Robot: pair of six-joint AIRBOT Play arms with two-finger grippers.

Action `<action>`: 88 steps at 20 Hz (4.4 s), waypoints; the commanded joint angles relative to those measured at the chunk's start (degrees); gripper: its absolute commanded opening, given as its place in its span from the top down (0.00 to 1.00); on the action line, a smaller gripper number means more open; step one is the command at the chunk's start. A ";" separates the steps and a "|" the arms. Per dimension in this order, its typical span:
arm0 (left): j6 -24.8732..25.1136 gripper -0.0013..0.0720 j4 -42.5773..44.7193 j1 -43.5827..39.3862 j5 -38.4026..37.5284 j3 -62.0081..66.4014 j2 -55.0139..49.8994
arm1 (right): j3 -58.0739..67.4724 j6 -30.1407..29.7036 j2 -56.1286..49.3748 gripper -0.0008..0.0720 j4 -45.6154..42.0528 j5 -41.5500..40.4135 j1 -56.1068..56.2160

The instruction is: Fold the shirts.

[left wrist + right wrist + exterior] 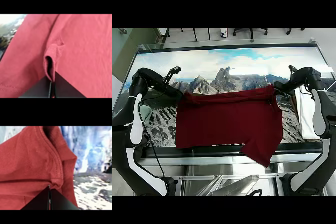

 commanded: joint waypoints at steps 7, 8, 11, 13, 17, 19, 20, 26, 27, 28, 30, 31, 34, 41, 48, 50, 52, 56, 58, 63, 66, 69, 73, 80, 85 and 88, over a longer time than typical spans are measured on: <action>5.90 0.96 14.43 0.11 -3.45 -0.02 0.37 | 0.00 5.81 -0.13 0.96 -4.76 0.44 -0.04; 6.45 0.96 14.38 0.11 -4.02 0.00 0.33 | 0.00 5.84 -0.17 0.96 -4.74 0.59 0.00; 7.52 0.96 14.47 0.02 -5.05 0.00 -0.33 | 0.00 6.03 -0.55 0.96 -4.74 0.61 0.33; 7.50 0.96 15.52 -0.13 -4.76 -0.02 -1.25 | 0.00 6.03 -0.72 0.96 -4.72 0.76 0.39; 7.02 0.96 18.78 -1.62 -4.63 -0.02 -2.80 | 0.00 6.23 -0.72 0.96 -4.74 0.74 0.37; 6.97 0.96 19.91 -2.91 -4.61 -0.02 -3.58 | 0.00 6.23 -0.72 0.96 -4.74 0.76 0.37; 6.12 0.96 22.25 -3.52 -4.83 -0.02 -3.91 | 0.00 6.23 -0.72 0.96 -4.74 0.74 0.37; 2.99 0.96 27.91 -4.61 -4.09 0.00 -4.13 | 0.00 6.19 -0.72 0.96 -3.48 0.70 0.37; 2.51 0.96 28.00 -4.61 -3.26 0.02 -4.13 | 0.02 6.19 -0.70 0.96 -2.91 0.70 0.35; 1.14 0.96 28.39 -4.61 -2.01 0.07 -4.07 | 0.02 6.19 -0.70 0.96 -2.51 0.26 0.35; -1.18 0.91 28.94 -4.61 0.63 0.20 -3.85 | 0.04 6.19 -0.48 0.90 -2.34 -0.48 0.31; -1.77 0.55 28.85 -4.59 1.62 0.24 -3.67 | 0.04 6.21 -0.13 0.62 -2.34 -0.87 0.26; -7.37 0.31 28.79 -4.61 5.40 3.06 -3.43 | 0.83 6.23 1.55 0.27 -2.29 -2.86 -0.07; -18.97 0.06 22.51 -4.55 8.20 12.28 -1.36 | 1.64 5.49 9.97 0.27 -1.27 -8.35 -3.19; -33.62 0.06 13.18 0.66 9.57 -6.56 10.95 | -0.48 -1.70 16.70 0.35 -1.31 -17.77 -6.32; -37.27 0.06 12.26 4.66 9.53 -16.24 16.87 | -6.43 -4.24 19.30 0.36 -1.25 -18.95 -7.78; -40.28 0.06 12.37 9.27 8.35 -28.98 24.13 | -14.86 -7.65 22.60 0.36 -0.63 -18.21 -10.29; -41.24 0.06 12.15 15.37 3.74 -52.41 35.50 | -29.33 -15.26 26.97 0.36 12.52 -12.11 -18.40; -41.27 0.06 11.89 15.82 -0.81 -60.39 38.95 | -32.98 -18.88 27.06 0.36 19.78 -11.63 -21.86; -41.18 0.06 6.36 15.82 -10.47 -69.51 41.44 | -34.64 -21.35 27.08 0.36 20.22 -11.89 -22.82; -41.18 0.06 6.16 15.93 -14.23 -70.29 41.07 | -34.64 -21.84 27.08 0.36 20.17 -12.33 -22.80; -41.20 0.06 6.16 15.93 -14.78 -70.25 38.42 | -34.69 -22.67 27.10 0.36 20.20 -14.45 -22.77; -41.09 0.09 4.55 15.80 -15.65 -70.25 33.90 | -35.39 -22.62 27.26 0.36 20.22 -14.69 -22.82; -37.07 0.96 -0.68 15.82 -15.72 -66.18 30.51 | -49.66 -17.29 30.05 0.36 17.27 -13.35 -24.17; -37.07 0.96 -0.66 15.82 -13.31 -61.42 30.51 | -60.46 -11.19 31.67 0.36 13.51 -7.72 -23.32; -36.94 0.96 -0.66 15.82 -13.51 -60.61 30.51 | -66.38 -11.72 31.56 0.36 13.62 -3.02 -19.91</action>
